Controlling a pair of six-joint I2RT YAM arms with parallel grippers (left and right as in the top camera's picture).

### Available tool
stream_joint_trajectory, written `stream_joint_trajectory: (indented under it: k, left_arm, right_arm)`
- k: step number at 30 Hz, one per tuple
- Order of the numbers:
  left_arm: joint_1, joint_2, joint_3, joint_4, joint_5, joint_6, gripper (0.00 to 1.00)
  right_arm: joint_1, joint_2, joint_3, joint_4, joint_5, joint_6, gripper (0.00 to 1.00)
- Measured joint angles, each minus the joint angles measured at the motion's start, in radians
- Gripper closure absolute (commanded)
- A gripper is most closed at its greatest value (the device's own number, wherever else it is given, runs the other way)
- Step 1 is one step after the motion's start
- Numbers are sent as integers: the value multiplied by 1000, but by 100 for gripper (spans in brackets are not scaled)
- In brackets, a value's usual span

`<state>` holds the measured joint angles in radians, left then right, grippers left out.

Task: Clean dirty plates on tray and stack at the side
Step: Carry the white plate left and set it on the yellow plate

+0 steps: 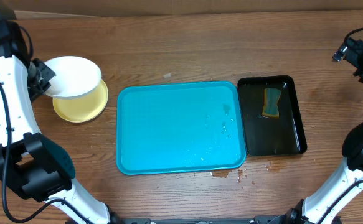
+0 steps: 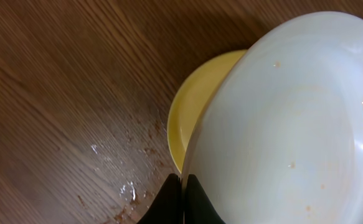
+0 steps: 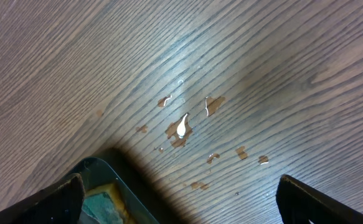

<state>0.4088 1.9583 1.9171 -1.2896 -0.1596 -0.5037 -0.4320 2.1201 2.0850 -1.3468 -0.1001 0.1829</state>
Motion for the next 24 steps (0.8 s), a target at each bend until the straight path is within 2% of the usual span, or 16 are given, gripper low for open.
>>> stream_joint_trajectory:
  k: [12,15,17,18,19,21,24]
  left_arm:
    - [15,0,-209,208,-34,-12,96]
    - [15,0,-267,267,-36,-14,93]
    - [15,0,-300,300,-33,-14,77]
    - [15,0,-311,312,-28,-14,57]
    - [15,0,-321,324,-17,-6,43]
    - [15,0,-328,333,4,10,21]
    - [15,0,-328,351,65,50,12]
  right_arm:
    - [0,0,0,0,0,1,0]
    - [0,0,0,0,0,1,0]
    - [0,0,0,0,0,0,0]
    - [0,0,0,-1,0,0,0]
    - [0,0,0,0,0,1,0]
    - [0,0,0,0,0,1,0]
    - [0,0,0,-1,0,1,0]
